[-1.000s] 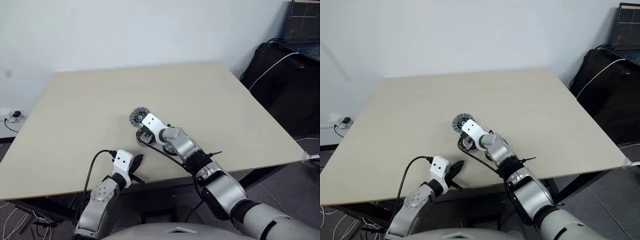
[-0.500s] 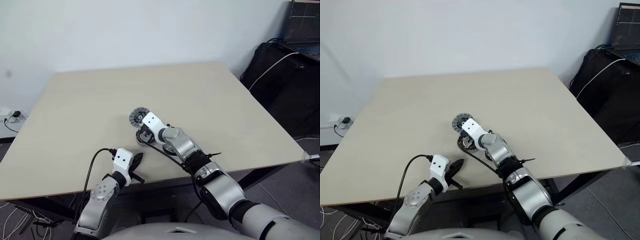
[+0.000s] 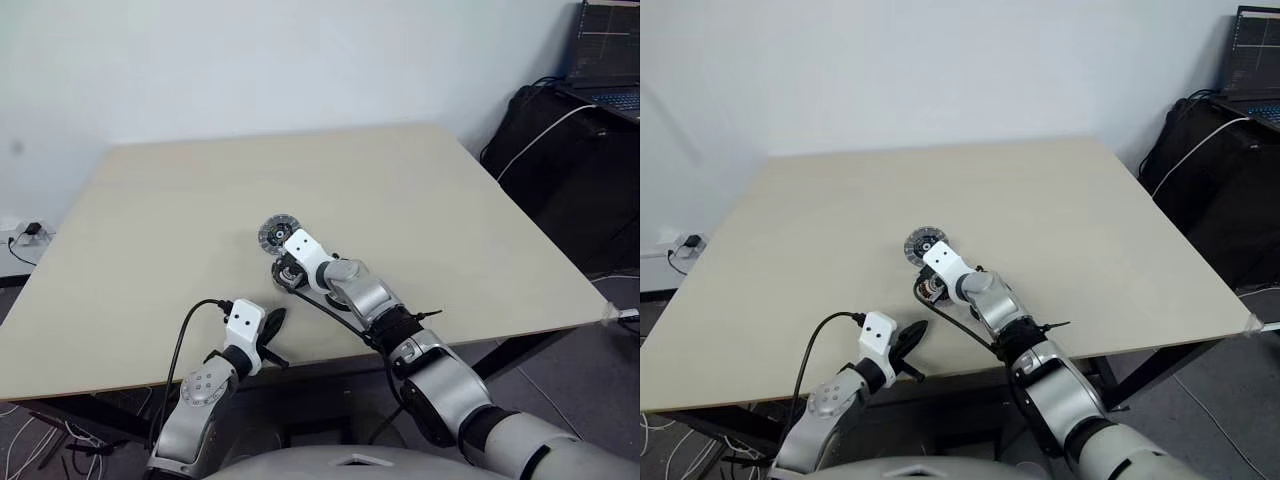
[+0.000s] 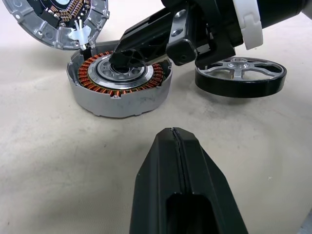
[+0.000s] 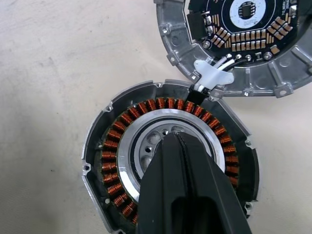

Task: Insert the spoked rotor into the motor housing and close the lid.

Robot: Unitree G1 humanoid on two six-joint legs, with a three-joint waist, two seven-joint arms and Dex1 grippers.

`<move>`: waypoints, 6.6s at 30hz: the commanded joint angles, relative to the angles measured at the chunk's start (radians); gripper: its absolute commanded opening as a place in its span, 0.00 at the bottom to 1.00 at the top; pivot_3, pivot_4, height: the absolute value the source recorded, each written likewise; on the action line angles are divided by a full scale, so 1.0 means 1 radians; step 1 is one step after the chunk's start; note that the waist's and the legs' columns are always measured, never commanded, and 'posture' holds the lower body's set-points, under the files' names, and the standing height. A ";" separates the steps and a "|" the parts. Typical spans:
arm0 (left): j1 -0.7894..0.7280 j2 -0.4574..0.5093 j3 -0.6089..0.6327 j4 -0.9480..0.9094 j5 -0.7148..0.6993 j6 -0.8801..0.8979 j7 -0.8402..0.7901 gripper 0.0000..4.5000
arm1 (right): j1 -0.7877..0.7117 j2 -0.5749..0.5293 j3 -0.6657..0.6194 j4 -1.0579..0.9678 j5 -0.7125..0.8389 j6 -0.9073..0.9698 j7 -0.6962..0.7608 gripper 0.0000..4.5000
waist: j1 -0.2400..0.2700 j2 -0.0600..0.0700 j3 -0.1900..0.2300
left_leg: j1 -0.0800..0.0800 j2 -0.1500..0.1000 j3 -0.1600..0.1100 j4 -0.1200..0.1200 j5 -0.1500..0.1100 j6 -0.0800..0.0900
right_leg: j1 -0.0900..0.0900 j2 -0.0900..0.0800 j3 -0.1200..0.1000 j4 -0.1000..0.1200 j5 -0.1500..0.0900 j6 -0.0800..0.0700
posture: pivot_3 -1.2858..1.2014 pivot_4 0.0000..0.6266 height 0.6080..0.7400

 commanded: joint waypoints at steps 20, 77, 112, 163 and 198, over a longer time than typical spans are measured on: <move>-0.020 -0.003 0.008 -0.044 -0.010 0.006 0.005 0.00 | -0.030 0.019 -0.080 0.022 0.053 -0.131 -0.018 0.00 | -0.008 0.002 0.003 | 0.009 0.000 -0.003 -0.001 0.000 -0.001 | 0.008 0.004 0.002 0.000 -0.002 0.004 | 0.52 0.00 1.00; 0.011 -0.015 0.018 -0.032 -0.011 -0.019 0.014 0.00 | -0.169 -0.024 0.085 0.066 -0.091 0.085 0.119 0.35 | -0.008 0.003 0.003 | -0.002 0.001 -0.004 -0.005 0.001 -0.003 | -0.001 0.005 0.003 0.000 0.000 -0.003 | 0.52 0.00 1.00; -0.009 -0.023 0.013 -0.021 -0.007 -0.018 0.007 0.00 | -0.178 -0.044 0.067 -0.019 -0.077 0.141 0.145 0.01 | -0.008 0.003 0.002 | -0.003 0.001 -0.006 -0.004 0.002 -0.005 | -0.001 0.005 0.002 0.000 0.000 -0.003 | 0.52 0.00 1.00; -0.006 -0.024 0.010 -0.045 -0.012 0.006 0.027 0.00 | -0.169 -0.048 0.082 -0.019 -0.078 0.127 0.147 0.90 | -0.008 0.003 0.002 | -0.003 0.001 -0.006 -0.004 0.003 -0.005 | -0.001 0.005 0.002 0.000 0.000 -0.003 | 0.52 0.00 1.00; 0.004 -0.021 0.014 -0.050 -0.016 0.004 0.024 0.00 | -0.162 -0.004 0.043 0.077 -0.052 0.083 0.076 0.01 | -0.008 0.003 0.002 | -0.002 0.001 -0.006 -0.004 0.003 -0.005 | -0.001 0.005 0.002 0.000 0.000 -0.003 | 0.52 0.00 1.00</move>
